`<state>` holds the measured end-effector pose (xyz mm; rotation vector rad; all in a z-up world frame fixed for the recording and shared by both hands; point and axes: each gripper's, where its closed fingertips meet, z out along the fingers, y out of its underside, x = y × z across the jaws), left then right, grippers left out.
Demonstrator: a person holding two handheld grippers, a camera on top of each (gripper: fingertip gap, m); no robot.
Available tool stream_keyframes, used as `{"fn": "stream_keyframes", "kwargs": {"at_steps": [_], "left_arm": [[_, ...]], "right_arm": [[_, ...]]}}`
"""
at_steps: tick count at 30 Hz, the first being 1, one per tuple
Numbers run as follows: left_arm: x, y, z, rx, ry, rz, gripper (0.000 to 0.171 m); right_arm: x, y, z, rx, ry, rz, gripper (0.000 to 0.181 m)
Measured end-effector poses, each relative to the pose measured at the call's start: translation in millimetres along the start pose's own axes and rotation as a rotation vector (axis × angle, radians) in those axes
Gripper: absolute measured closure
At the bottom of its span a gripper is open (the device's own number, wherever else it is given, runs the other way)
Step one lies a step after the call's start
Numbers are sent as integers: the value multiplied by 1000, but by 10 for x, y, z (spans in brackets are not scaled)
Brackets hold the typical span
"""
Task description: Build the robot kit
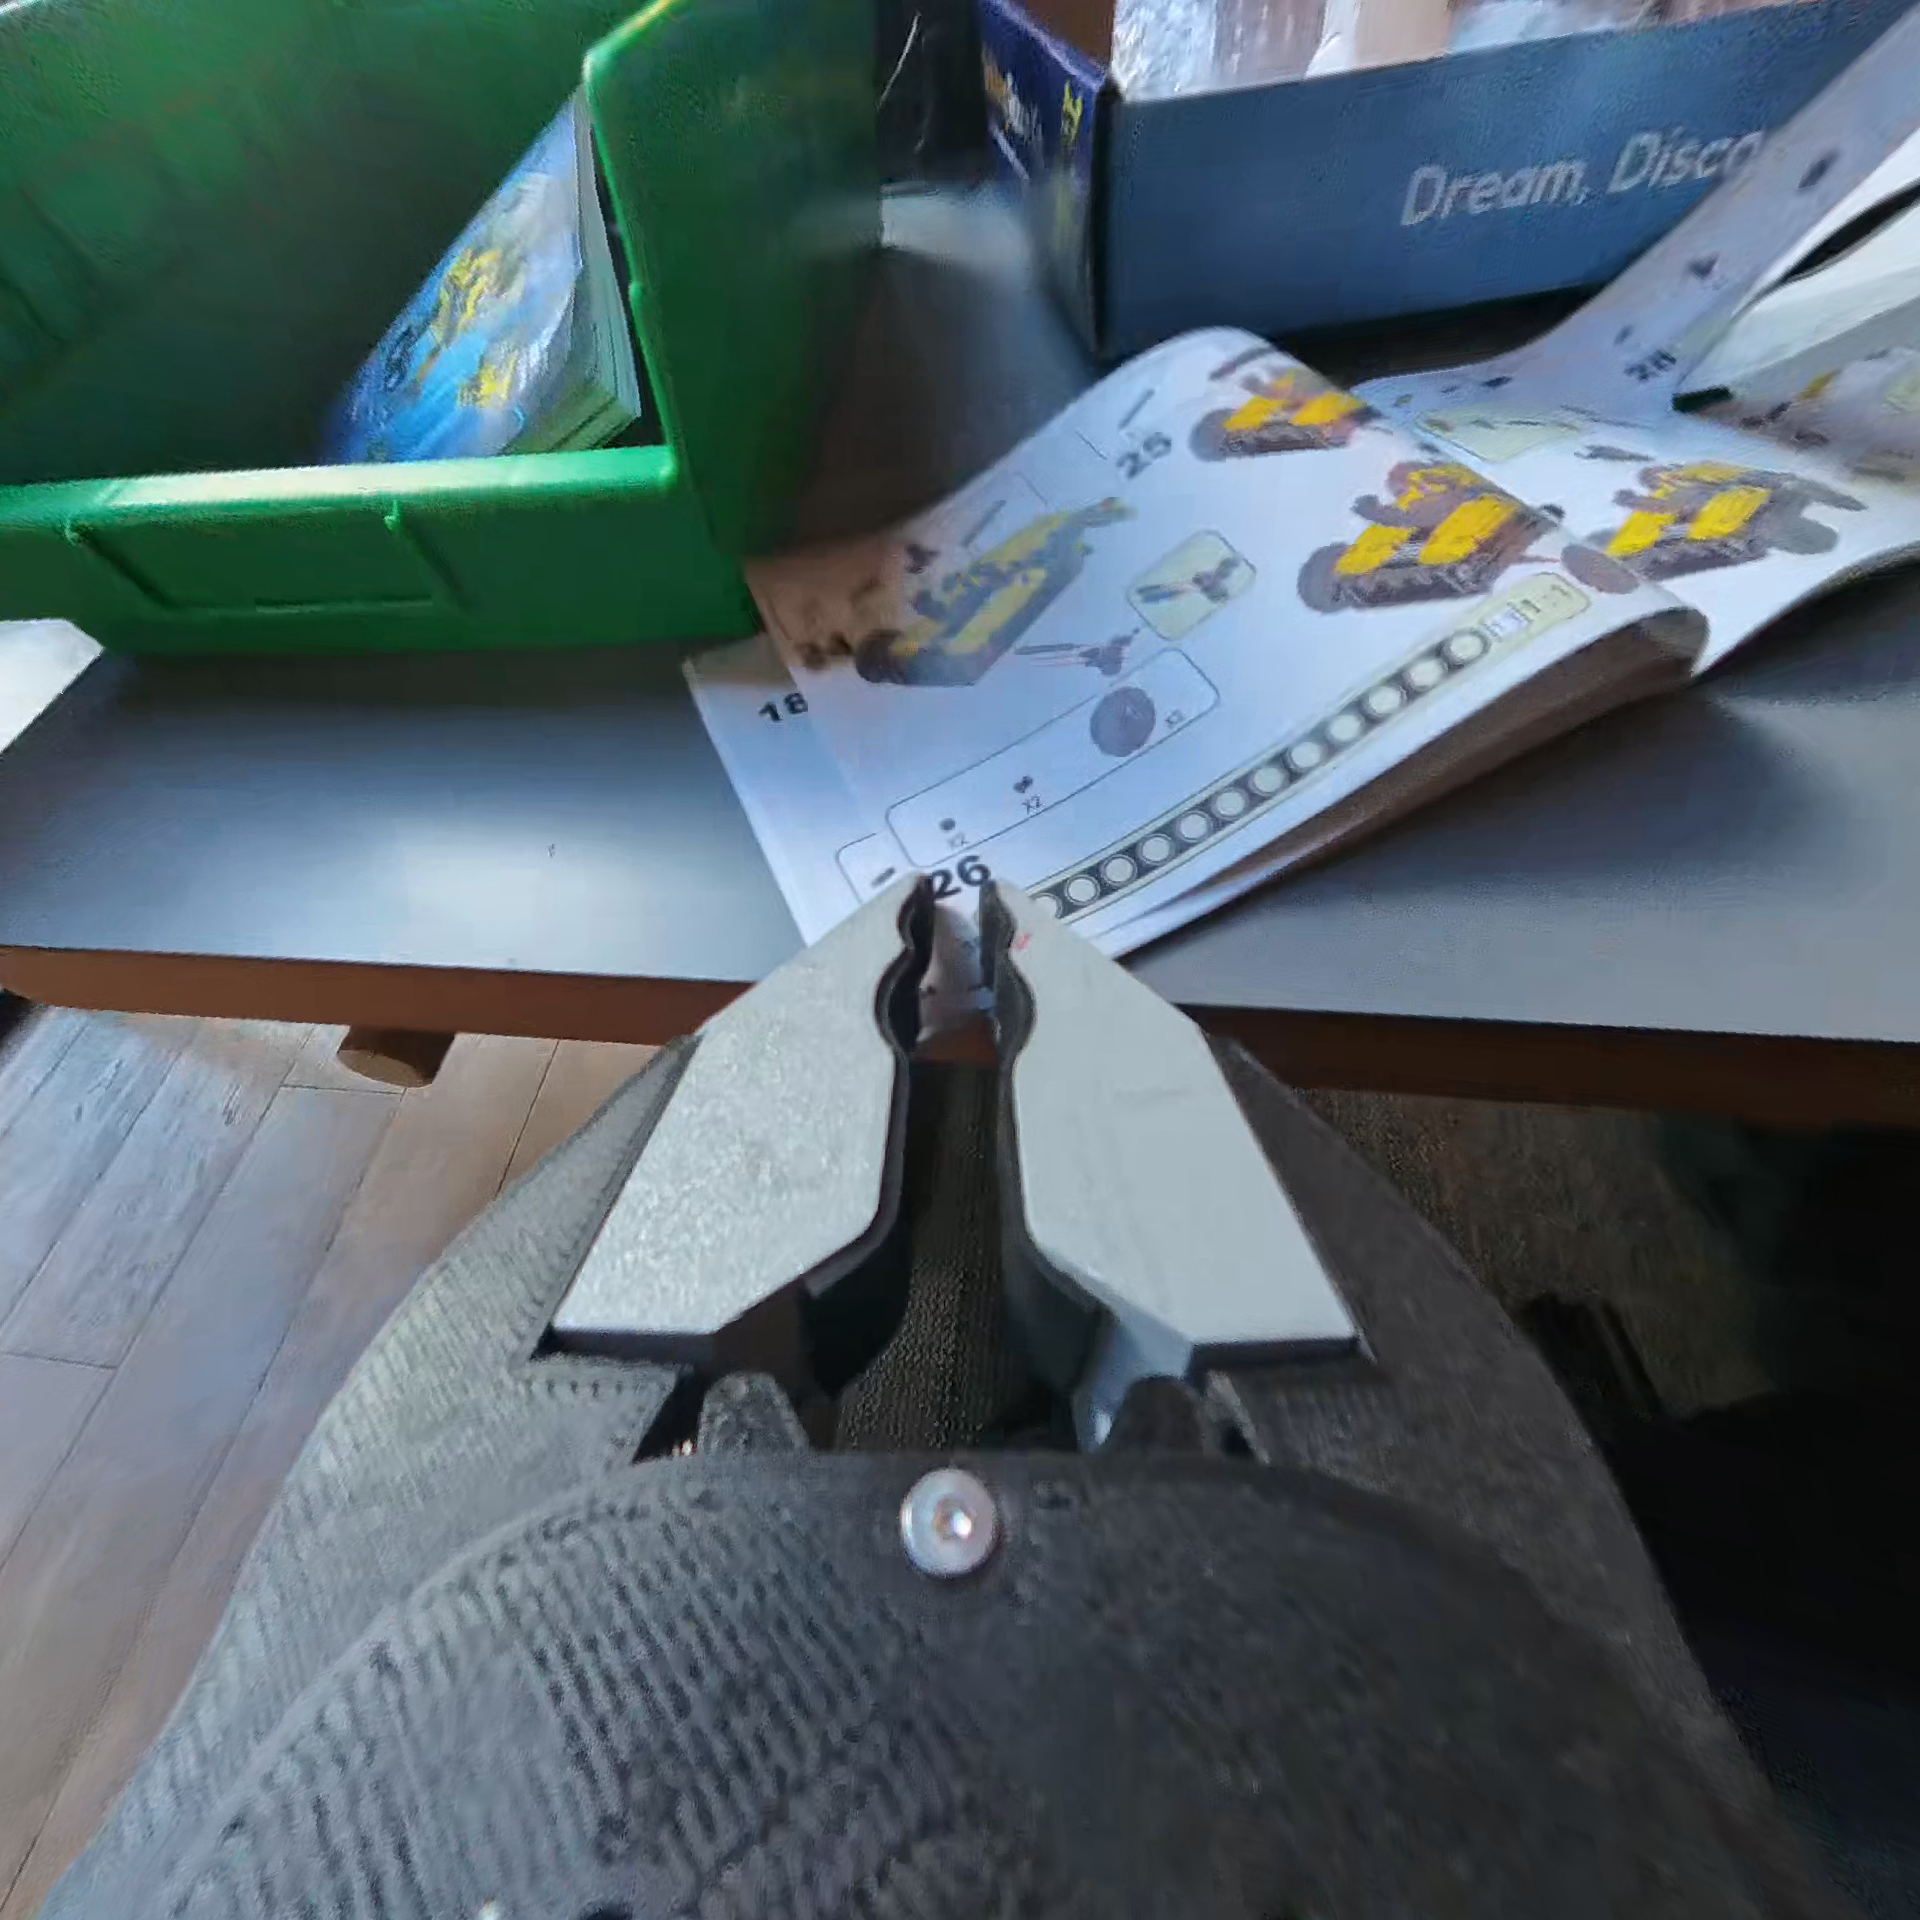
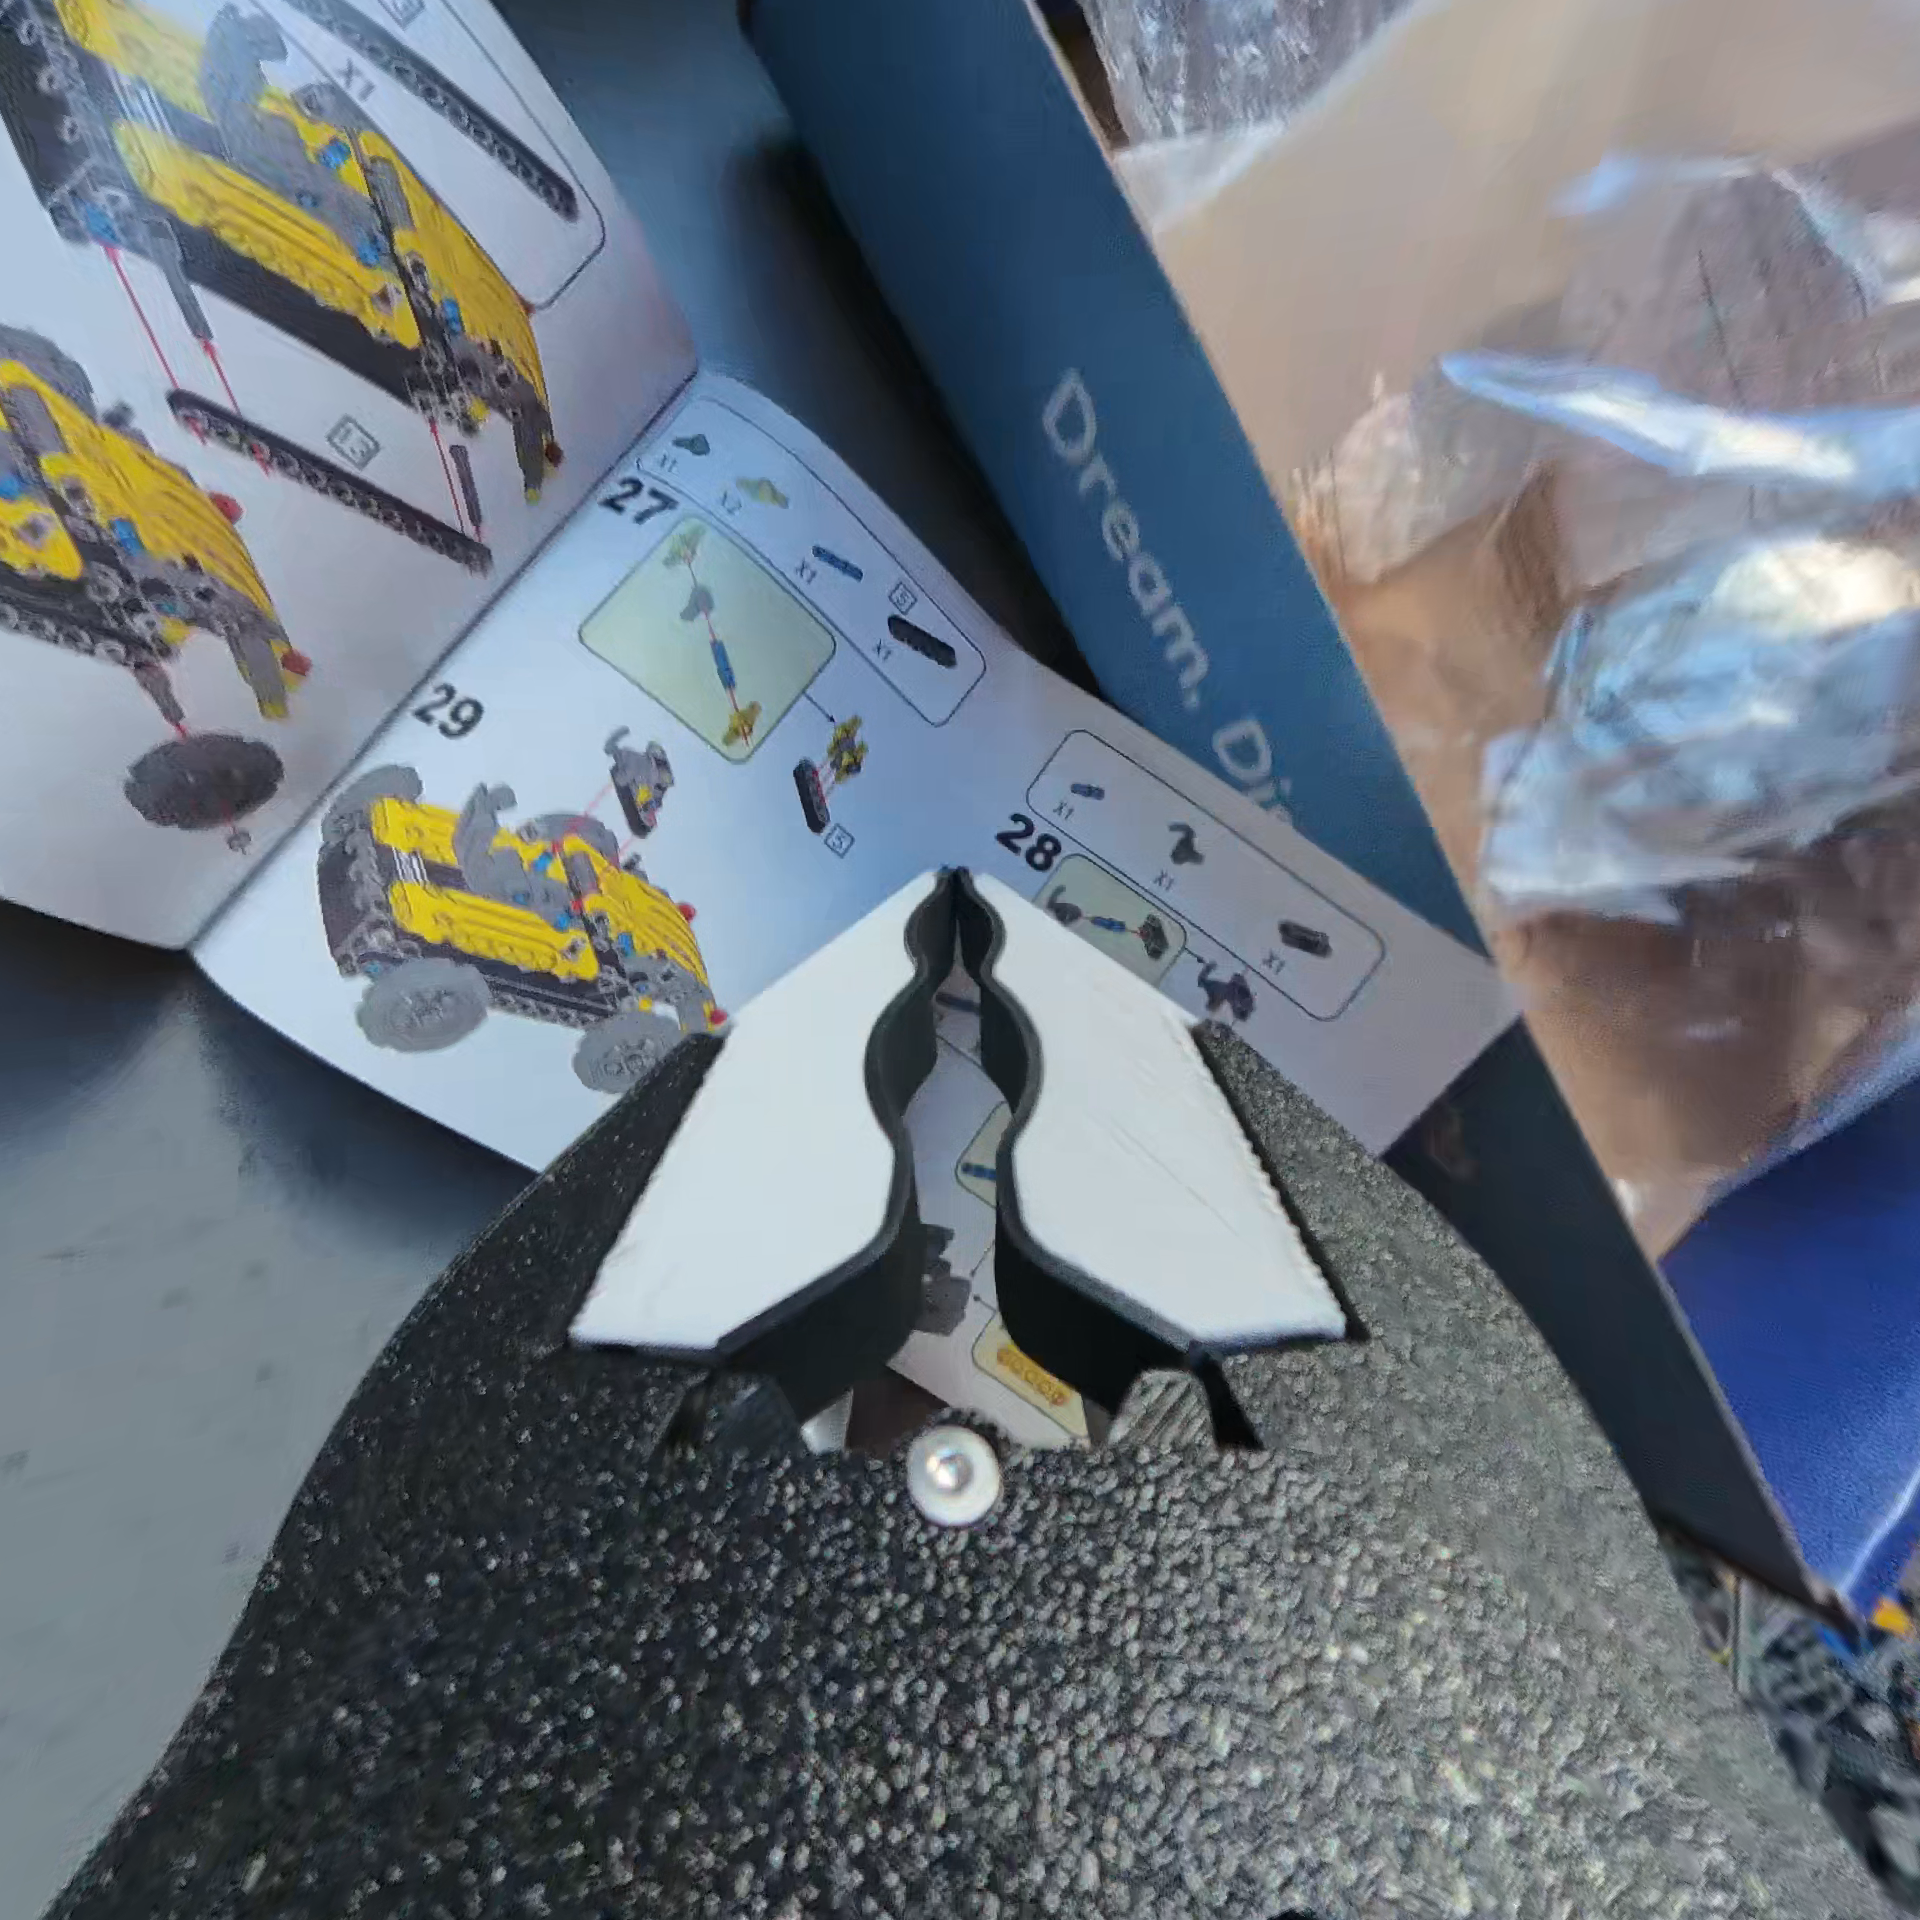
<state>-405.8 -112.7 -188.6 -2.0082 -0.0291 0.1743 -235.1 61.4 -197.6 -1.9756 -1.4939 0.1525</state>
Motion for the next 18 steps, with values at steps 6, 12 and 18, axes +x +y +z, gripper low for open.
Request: {"fn": "stream_keyframes", "kwargs": {"at_steps": [6,12,18], "left_arm": [[-174,-40,-73,14,-60,-34,167],[-321,-307,-246,148,-198,10,156],[-245,-267,-226,139,-175,23,152]], "right_arm": [[105,343,-253,-69,97,-59,181],[-263,-282,-603,228,-118,74,181],[-1206,-735,-256,187,-411,22,181]]}}
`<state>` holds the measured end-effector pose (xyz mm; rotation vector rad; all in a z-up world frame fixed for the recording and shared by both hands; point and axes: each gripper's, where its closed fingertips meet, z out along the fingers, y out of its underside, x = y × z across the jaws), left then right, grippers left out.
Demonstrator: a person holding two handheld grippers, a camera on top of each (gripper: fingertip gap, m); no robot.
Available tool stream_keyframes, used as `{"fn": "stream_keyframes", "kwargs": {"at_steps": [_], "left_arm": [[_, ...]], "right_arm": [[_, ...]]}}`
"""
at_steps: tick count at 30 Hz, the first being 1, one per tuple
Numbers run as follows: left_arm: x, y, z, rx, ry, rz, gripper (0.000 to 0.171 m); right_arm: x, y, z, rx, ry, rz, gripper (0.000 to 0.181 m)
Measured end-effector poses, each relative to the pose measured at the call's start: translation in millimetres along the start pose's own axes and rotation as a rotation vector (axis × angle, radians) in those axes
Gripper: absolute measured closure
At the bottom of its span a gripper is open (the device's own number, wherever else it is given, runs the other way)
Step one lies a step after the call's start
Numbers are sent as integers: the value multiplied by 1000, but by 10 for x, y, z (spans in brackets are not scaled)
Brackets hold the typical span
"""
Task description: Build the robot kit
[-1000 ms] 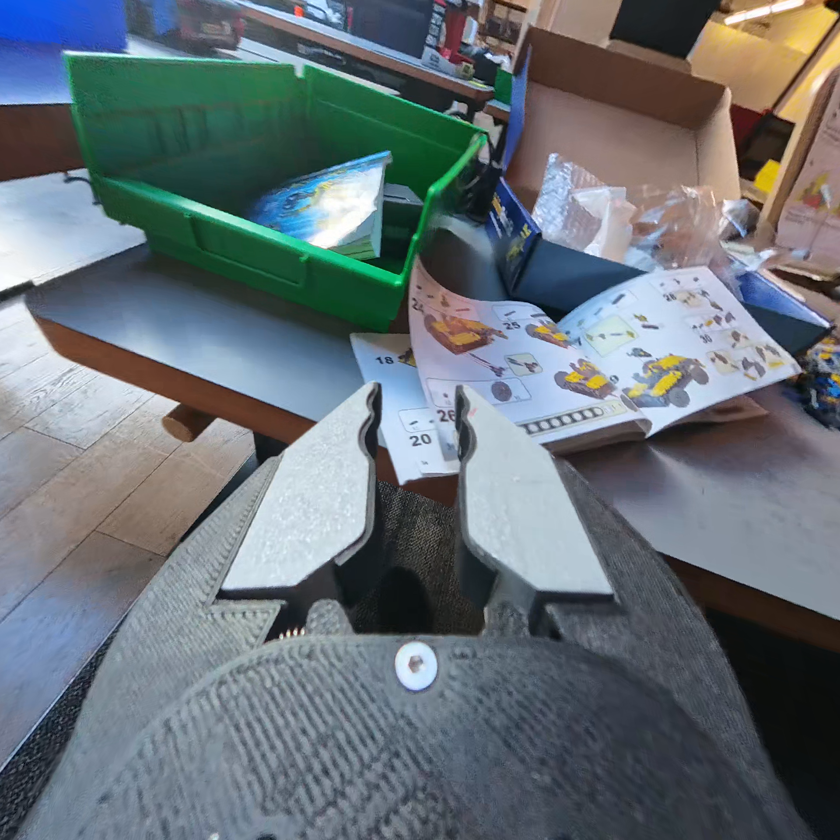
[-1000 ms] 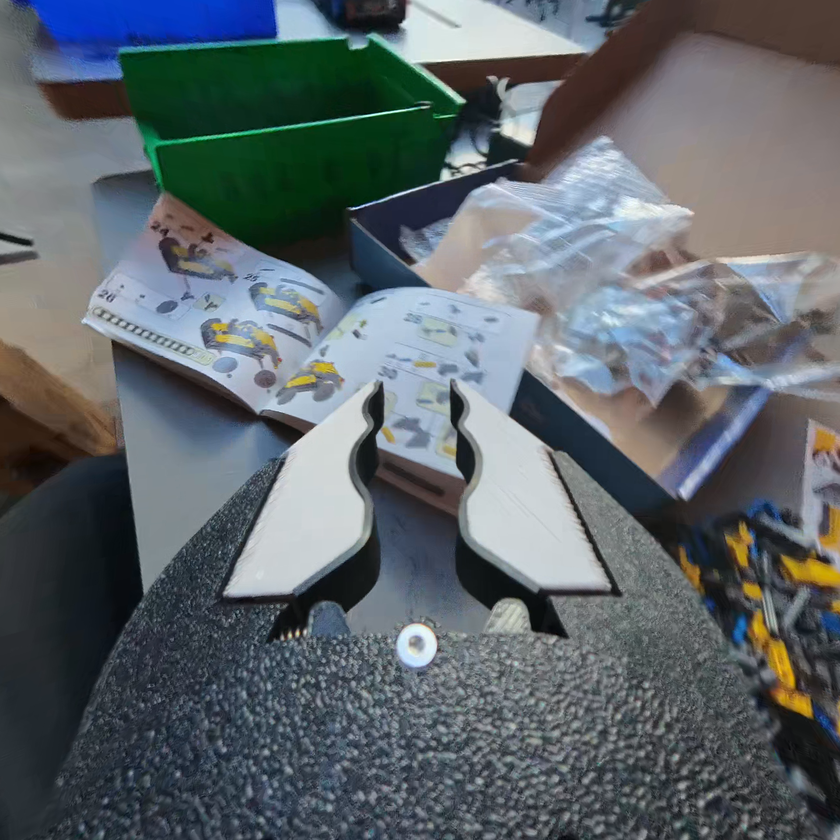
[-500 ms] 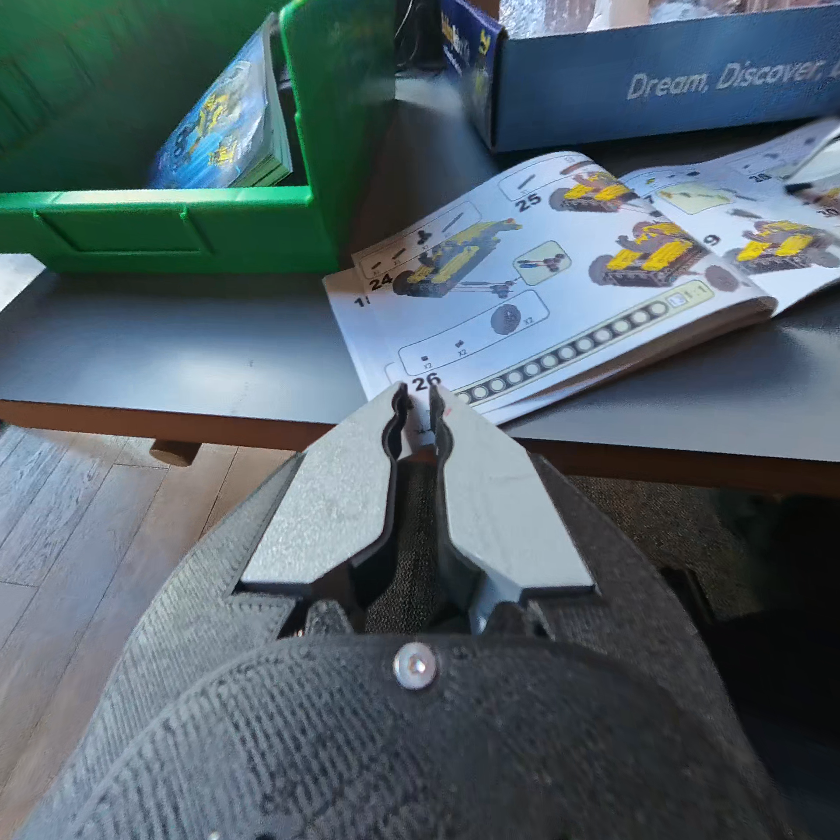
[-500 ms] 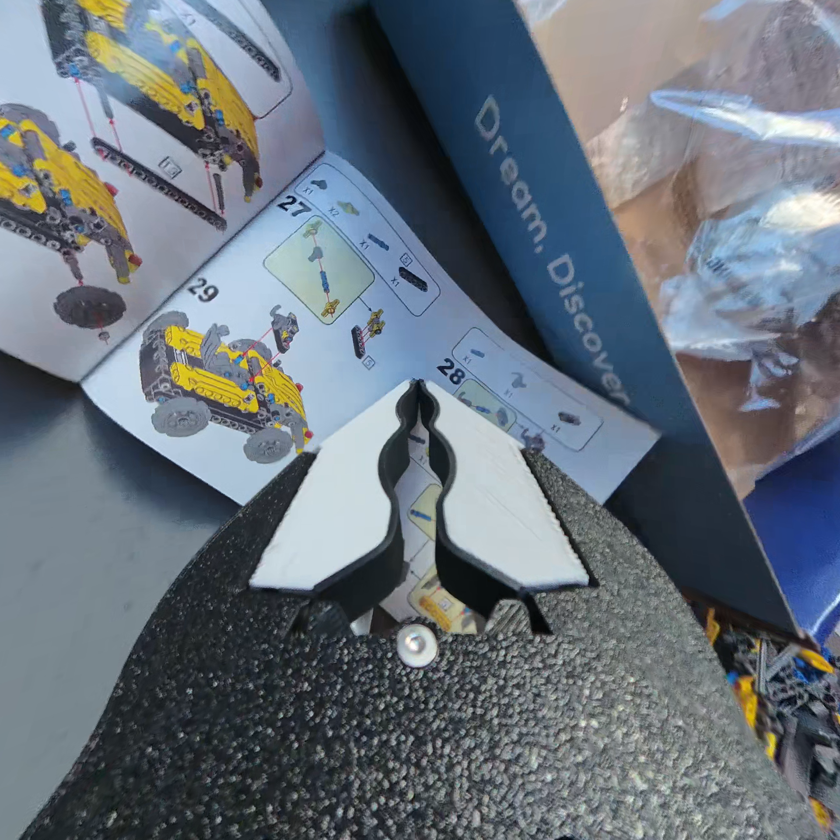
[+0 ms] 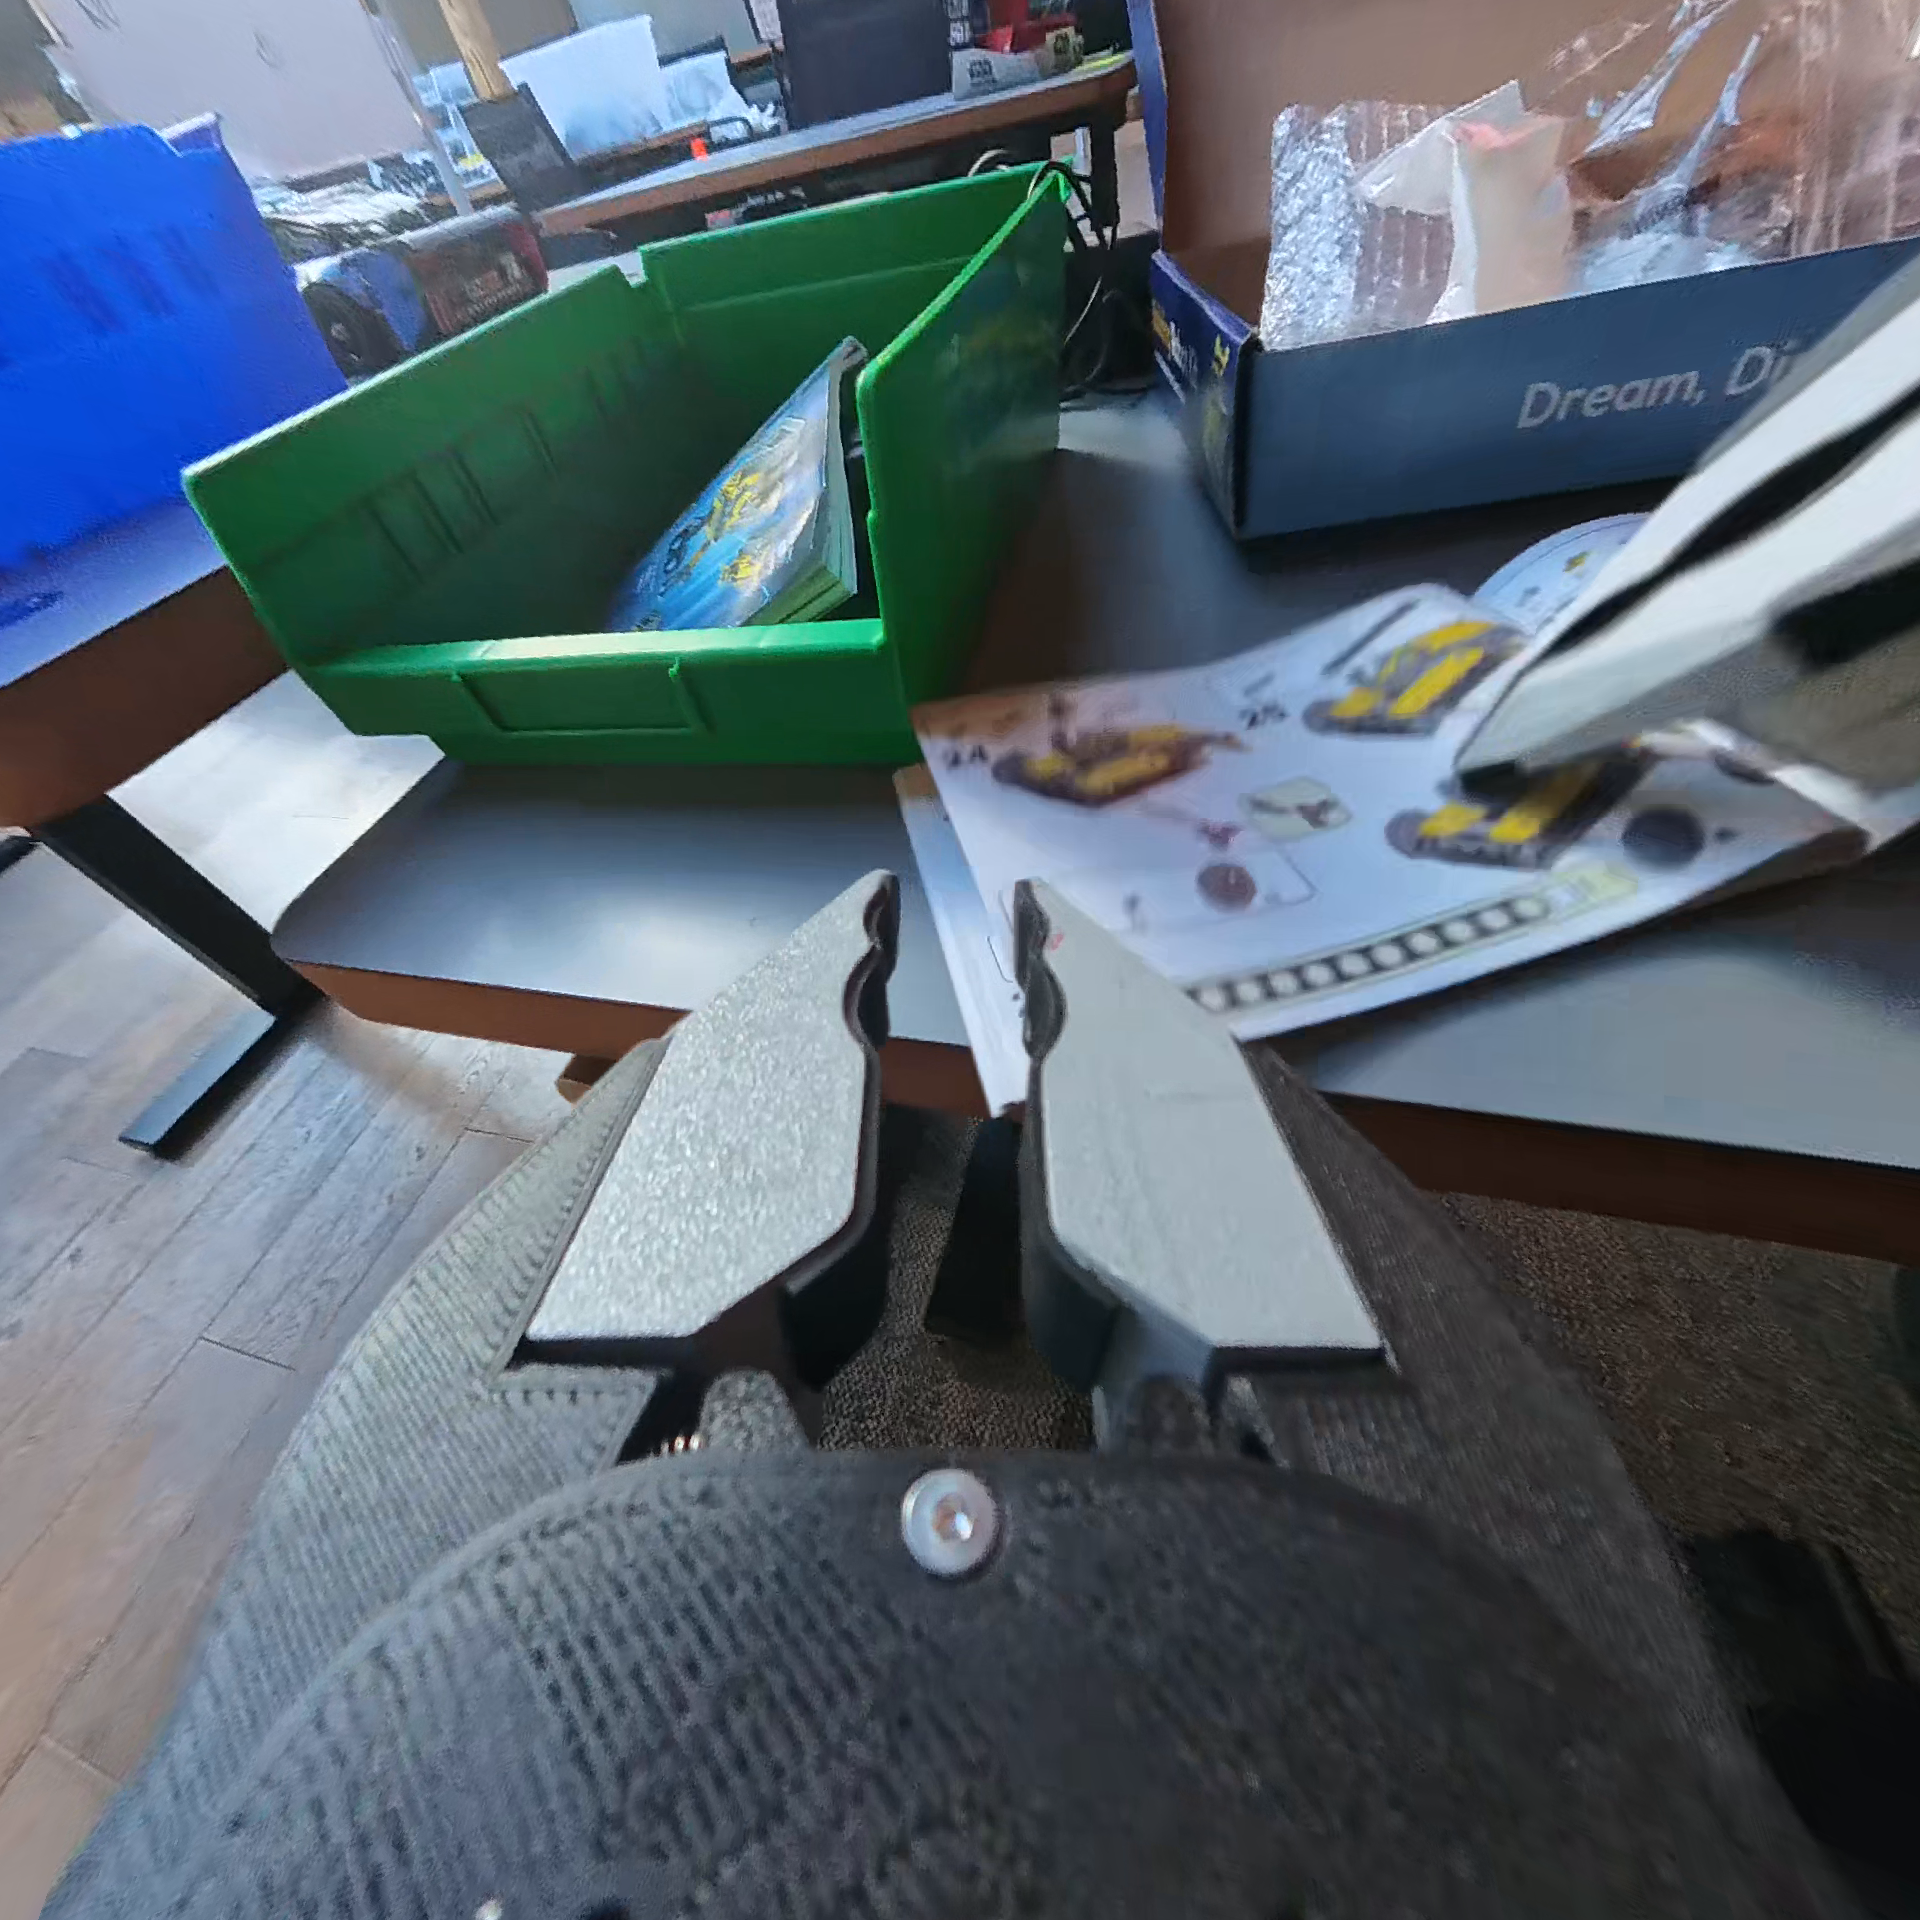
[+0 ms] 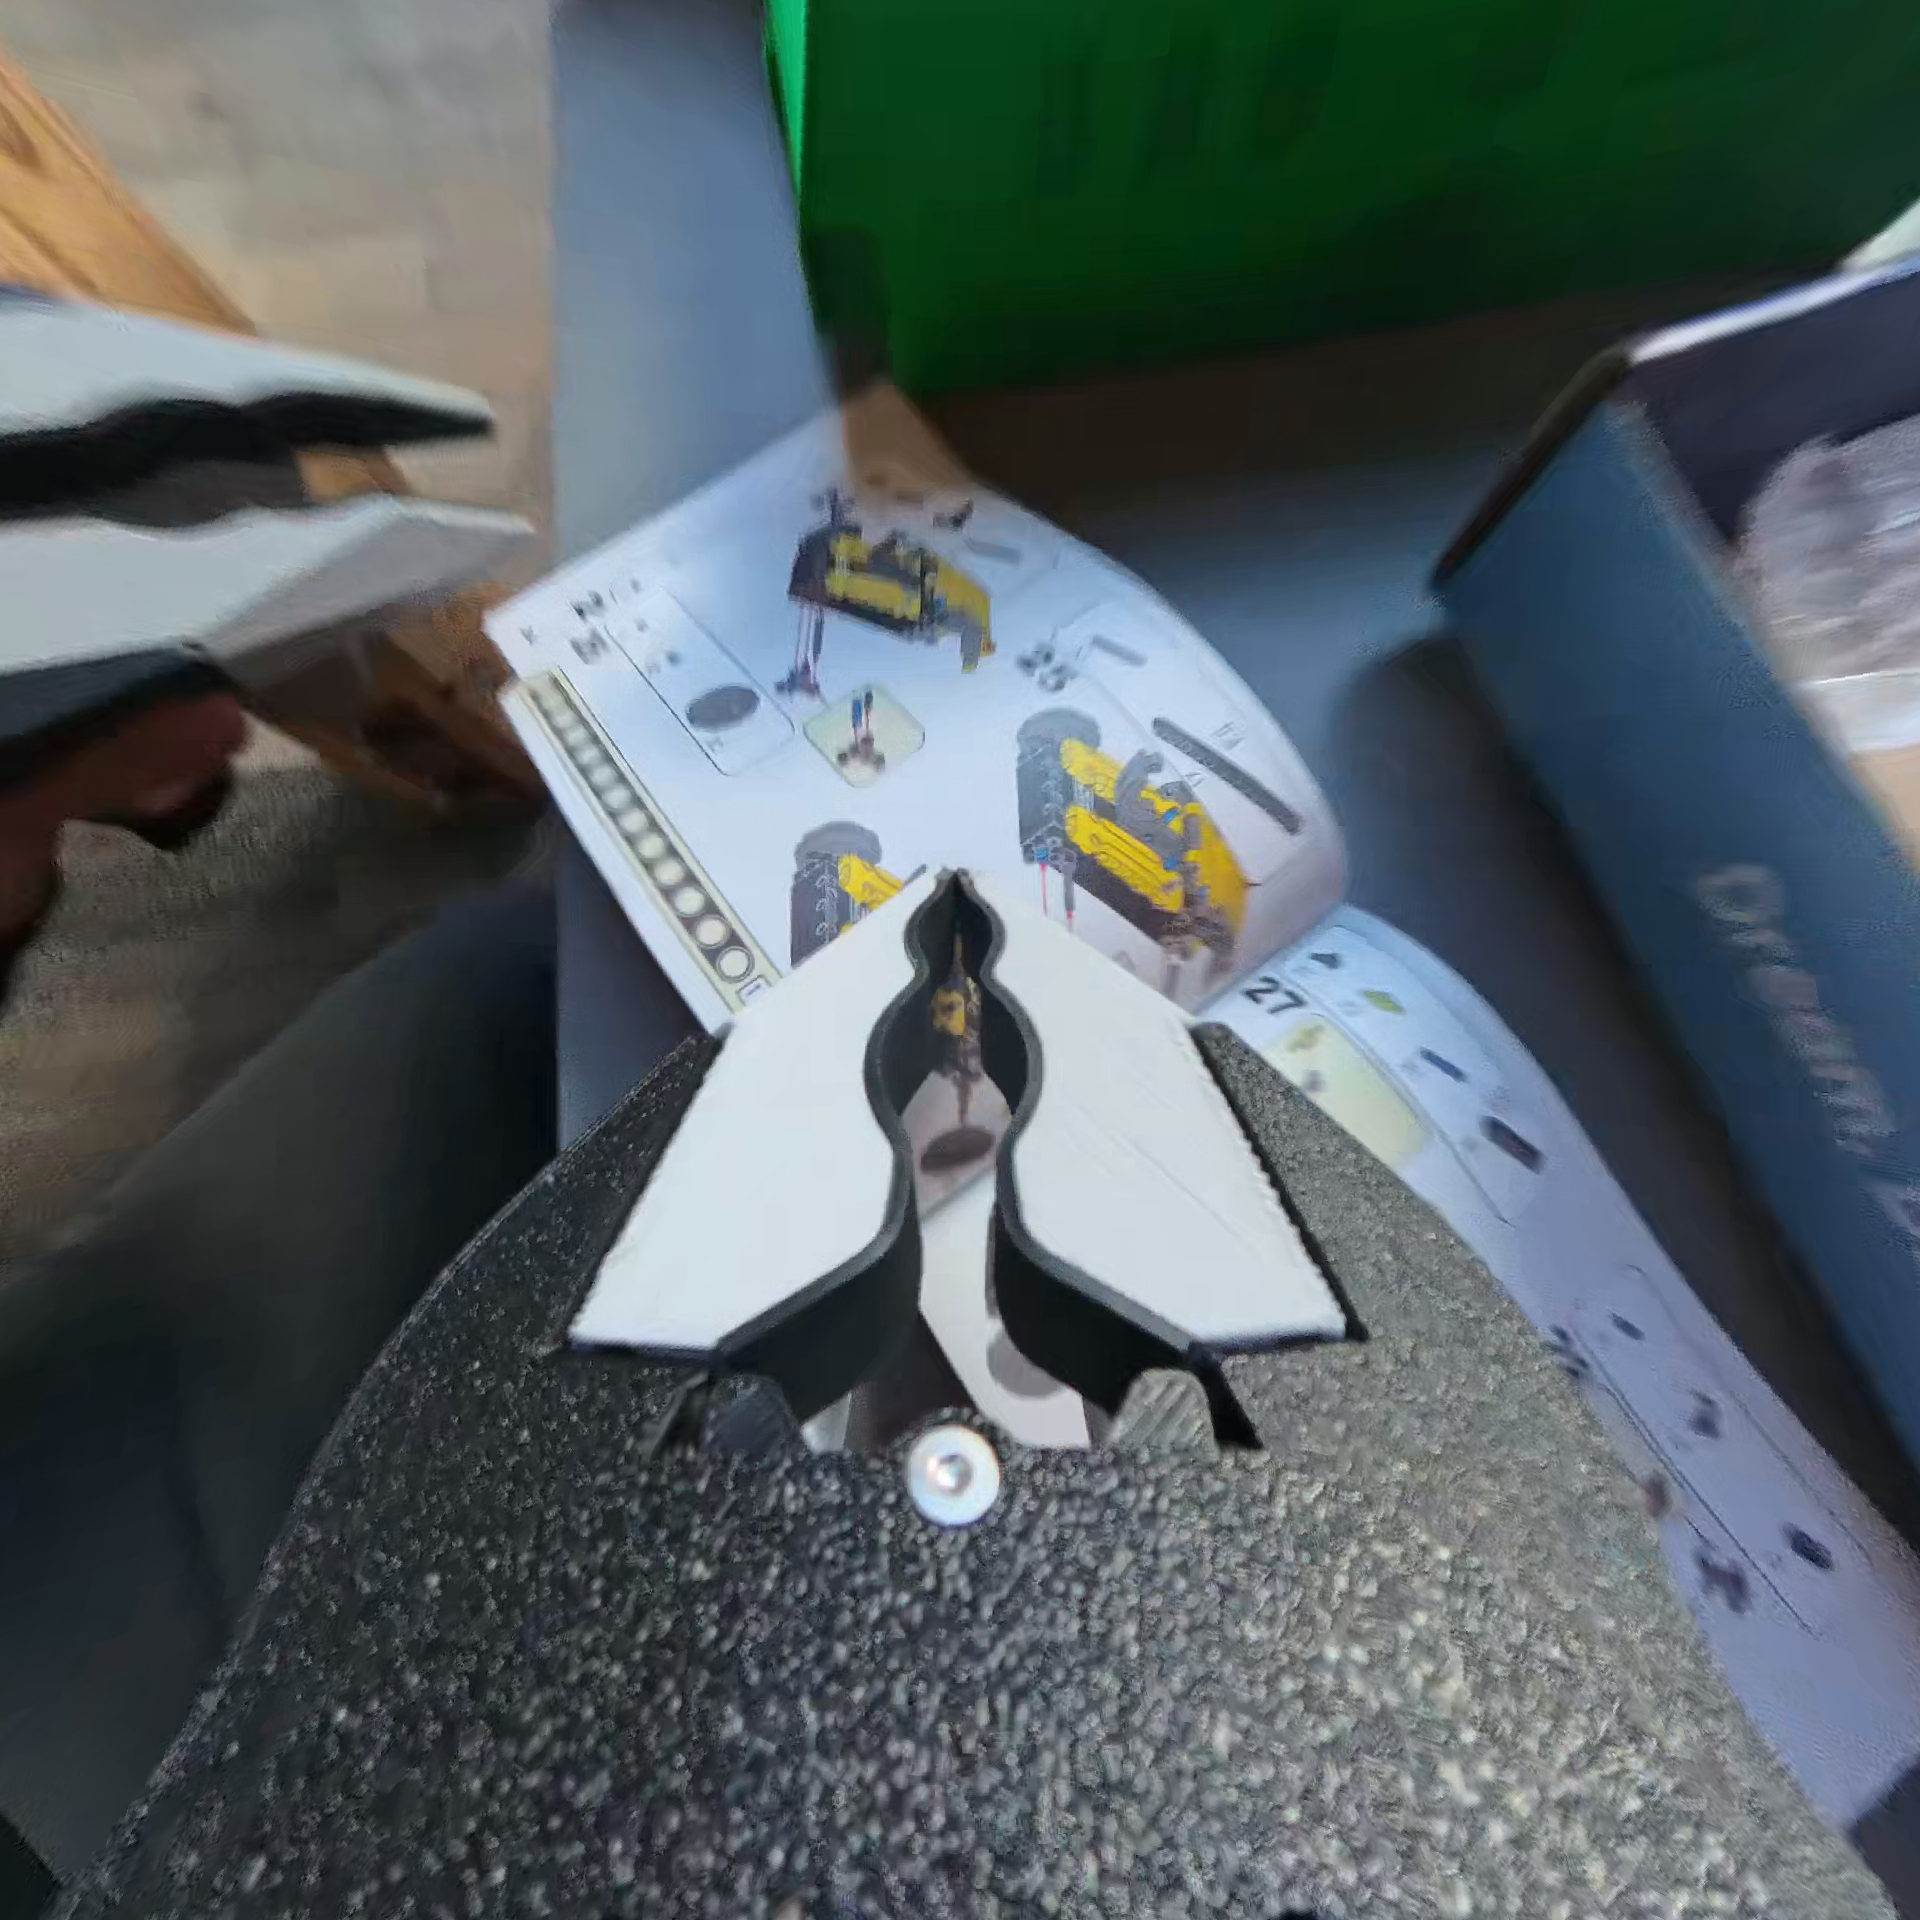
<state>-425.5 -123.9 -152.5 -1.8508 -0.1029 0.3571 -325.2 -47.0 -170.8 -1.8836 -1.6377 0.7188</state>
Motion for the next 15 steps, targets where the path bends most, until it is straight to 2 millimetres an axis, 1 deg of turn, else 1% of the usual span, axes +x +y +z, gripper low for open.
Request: {"fn": "stream_keyframes", "kwargs": {"at_steps": [1,2,4,6,8,9,11,12,13,14,15], "left_arm": [[-7,-8,-12,10,4,6,152],[-14,2,-19,11,9,5,151],[-3,67,-14,-13,32,2,151],[47,124,3,-39,66,-5,151],[101,276,59,-119,90,7,149],[134,320,88,-138,103,7,150],[159,318,81,-142,111,12,154],[113,330,76,-162,77,28,165],[77,330,71,-171,48,52,169],[89,286,52,-150,51,62,169],[125,206,15,-107,72,52,165]], "right_arm": [[-28,83,119,-52,-9,-12,181],[-50,124,193,-66,-13,-18,181],[-67,133,219,-46,-18,-2,181],[-63,159,192,-42,-27,25,181],[-43,201,152,-41,-24,55,181],[-32,224,129,-41,-19,66,181],[-9,273,79,-45,2,73,181],[1,291,54,-45,17,70,181],[16,307,24,-42,35,66,181],[35,317,-16,-37,55,61,181],[54,314,-73,-23,74,58,181]]}}
